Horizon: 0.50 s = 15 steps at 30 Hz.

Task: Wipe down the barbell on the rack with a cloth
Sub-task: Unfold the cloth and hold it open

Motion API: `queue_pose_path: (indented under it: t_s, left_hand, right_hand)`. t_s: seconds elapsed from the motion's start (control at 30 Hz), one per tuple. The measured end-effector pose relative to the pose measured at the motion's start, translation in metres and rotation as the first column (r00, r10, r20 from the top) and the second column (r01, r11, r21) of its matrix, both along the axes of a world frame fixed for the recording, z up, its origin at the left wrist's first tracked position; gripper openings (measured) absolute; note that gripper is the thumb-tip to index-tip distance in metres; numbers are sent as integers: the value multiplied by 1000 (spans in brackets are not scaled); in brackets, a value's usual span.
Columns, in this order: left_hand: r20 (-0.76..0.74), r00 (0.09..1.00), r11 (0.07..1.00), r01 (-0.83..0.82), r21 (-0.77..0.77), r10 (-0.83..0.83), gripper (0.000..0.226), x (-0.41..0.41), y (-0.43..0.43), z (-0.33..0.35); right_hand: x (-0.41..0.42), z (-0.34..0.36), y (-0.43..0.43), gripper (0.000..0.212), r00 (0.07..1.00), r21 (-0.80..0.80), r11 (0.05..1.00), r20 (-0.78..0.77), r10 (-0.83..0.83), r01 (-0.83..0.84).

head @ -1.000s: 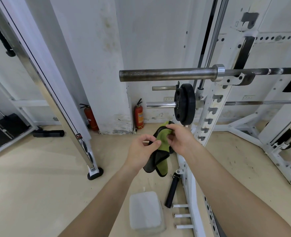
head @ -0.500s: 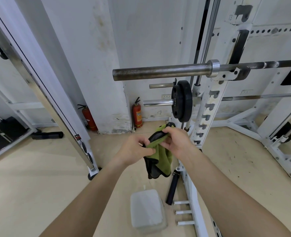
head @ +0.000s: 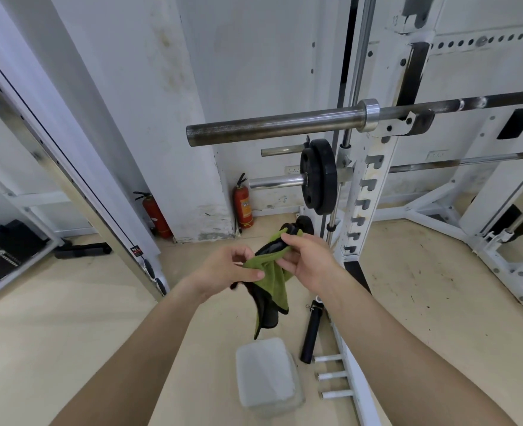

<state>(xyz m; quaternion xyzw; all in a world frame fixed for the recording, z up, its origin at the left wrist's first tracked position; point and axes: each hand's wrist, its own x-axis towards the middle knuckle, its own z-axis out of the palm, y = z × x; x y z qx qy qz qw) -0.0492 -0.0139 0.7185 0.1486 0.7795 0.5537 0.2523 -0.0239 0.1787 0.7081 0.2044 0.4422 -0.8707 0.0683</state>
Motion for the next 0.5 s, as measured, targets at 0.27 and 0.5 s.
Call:
queue_pose_path:
  t_s: [0.27, 0.5]
  left_hand:
    - [-222, 972, 988, 39, -151, -73, 24, -1, -2, 26]
    - [-207, 944, 948, 206, -243, -258, 14, -4, -8, 65]
  right_hand:
    - [13, -14, 4, 20, 998, -36, 999, -48, 38, -40]
    - [24, -30, 3, 14, 946, 253, 922, 213, 244, -294]
